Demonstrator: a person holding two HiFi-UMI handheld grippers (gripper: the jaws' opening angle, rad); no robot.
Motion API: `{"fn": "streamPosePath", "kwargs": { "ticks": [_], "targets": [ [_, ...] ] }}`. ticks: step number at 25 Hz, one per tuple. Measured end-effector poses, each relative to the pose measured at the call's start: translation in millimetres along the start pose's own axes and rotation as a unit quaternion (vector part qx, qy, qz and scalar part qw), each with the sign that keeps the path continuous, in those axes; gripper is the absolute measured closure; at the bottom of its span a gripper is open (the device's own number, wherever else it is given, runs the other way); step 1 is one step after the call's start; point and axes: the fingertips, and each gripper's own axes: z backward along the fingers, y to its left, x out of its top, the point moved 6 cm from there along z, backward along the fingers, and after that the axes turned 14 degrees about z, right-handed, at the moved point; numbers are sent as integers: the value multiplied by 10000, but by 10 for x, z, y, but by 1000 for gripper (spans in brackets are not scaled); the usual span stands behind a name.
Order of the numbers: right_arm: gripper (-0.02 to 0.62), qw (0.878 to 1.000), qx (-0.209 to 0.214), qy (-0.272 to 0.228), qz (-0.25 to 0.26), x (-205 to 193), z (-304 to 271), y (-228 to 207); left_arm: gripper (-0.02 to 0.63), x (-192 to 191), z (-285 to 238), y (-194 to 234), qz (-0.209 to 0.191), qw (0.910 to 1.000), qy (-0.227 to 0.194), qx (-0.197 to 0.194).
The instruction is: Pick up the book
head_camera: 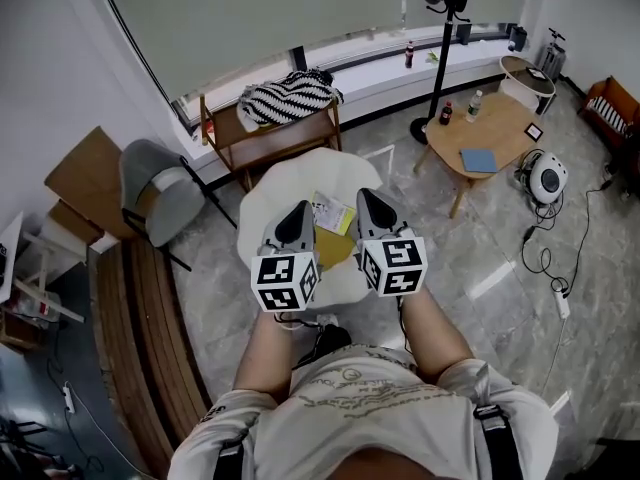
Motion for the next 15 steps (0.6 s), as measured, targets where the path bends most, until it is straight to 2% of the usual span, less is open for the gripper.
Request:
{"fn": "streamPosePath", "kwargs": {
  "ticks": [4,15],
  "targets": [
    [574,10000,-37,87,-15,-25,-276,-47,594,64,-234,162,81,10000,1,-3],
    [574,9995,-258,115,109,83,-1114,-28,594,369,-885,701,116,9993,11,-348]
  ]
}}
